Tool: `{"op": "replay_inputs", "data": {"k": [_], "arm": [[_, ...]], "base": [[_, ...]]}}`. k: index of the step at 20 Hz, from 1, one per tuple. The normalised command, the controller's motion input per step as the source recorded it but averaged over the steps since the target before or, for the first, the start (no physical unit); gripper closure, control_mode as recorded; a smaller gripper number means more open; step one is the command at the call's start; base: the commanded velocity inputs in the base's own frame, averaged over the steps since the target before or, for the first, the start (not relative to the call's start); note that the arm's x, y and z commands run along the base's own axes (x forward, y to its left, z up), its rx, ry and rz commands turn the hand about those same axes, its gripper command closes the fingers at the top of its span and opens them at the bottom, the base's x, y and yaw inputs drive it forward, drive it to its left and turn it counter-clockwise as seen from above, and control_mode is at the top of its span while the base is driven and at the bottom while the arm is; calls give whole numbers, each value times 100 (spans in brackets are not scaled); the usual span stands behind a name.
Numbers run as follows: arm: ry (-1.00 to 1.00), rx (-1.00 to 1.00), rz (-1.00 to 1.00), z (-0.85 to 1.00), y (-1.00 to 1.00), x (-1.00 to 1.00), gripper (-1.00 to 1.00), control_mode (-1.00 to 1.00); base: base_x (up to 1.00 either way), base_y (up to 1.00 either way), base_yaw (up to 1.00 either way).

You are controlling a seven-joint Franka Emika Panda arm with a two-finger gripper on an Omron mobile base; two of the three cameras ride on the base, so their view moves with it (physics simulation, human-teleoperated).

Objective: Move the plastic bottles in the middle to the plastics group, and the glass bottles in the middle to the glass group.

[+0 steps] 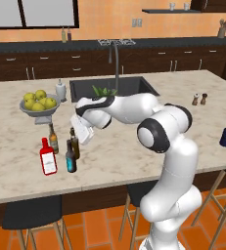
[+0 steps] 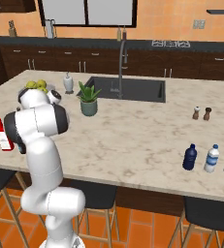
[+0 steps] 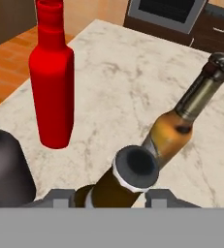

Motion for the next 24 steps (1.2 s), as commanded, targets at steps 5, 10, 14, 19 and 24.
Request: {"op": "replay_inputs", "data": {"k": [5, 10, 14, 19, 24], "arm": [[0, 5, 1, 10, -20, 0, -100, -100], [0, 12, 0, 37, -13, -5, -100, -100], [-2, 10, 0, 53, -27, -23, -100, -100], [0, 11, -1, 53, -38, -48, -100, -100], [1, 1, -19, 38, -67, -54, -100, -100]], "base": [[0, 0, 0], [0, 0, 0], [0, 0, 0], [0, 0, 0], [0, 0, 0]]}}
